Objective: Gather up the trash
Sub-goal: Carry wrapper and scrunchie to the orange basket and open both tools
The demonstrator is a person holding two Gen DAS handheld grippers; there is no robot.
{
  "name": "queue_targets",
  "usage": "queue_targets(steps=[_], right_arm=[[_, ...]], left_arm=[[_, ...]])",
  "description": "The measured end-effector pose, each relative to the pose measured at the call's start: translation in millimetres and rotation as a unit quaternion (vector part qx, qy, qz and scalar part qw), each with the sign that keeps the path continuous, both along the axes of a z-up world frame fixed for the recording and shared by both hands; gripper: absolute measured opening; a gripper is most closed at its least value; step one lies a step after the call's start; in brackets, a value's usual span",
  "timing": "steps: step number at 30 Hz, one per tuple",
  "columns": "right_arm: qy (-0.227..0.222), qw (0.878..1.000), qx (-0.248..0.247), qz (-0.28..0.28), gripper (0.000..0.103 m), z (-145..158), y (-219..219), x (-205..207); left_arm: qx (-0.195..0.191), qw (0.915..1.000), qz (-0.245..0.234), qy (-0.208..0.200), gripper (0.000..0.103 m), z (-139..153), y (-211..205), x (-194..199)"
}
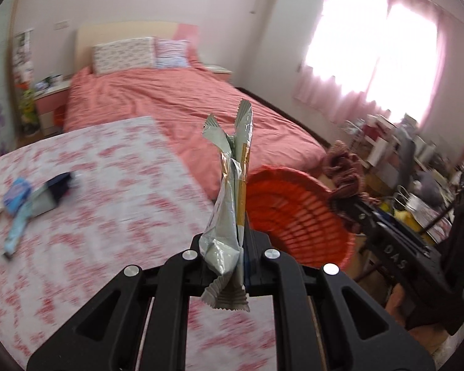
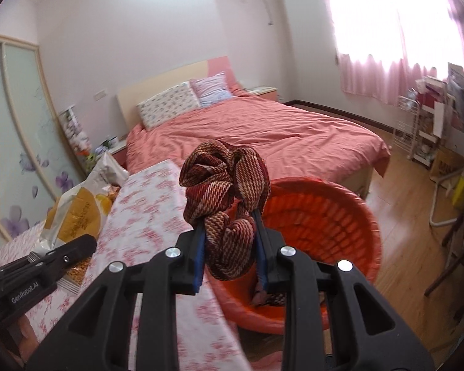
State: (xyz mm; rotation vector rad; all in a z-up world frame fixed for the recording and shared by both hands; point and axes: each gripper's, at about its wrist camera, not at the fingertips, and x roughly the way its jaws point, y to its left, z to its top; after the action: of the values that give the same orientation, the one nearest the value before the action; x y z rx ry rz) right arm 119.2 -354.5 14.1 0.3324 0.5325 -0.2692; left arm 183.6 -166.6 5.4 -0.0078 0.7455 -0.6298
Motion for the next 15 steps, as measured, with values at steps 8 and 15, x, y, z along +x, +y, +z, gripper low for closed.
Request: queue_targets(steps=[8, 15], right_arm=[[0.006, 0.999, 0.023, -0.035, 0.027, -19, -48, -4], [0.010, 0.997, 0.050, -0.055, 0.030, -36, -83, 6]], left_arm=[[0.006, 0.9981, -0.058, 0.021, 0.011, -21, -64, 16], [0.015, 0.9965, -0.072, 0.039, 0.012, -39, -91, 26]])
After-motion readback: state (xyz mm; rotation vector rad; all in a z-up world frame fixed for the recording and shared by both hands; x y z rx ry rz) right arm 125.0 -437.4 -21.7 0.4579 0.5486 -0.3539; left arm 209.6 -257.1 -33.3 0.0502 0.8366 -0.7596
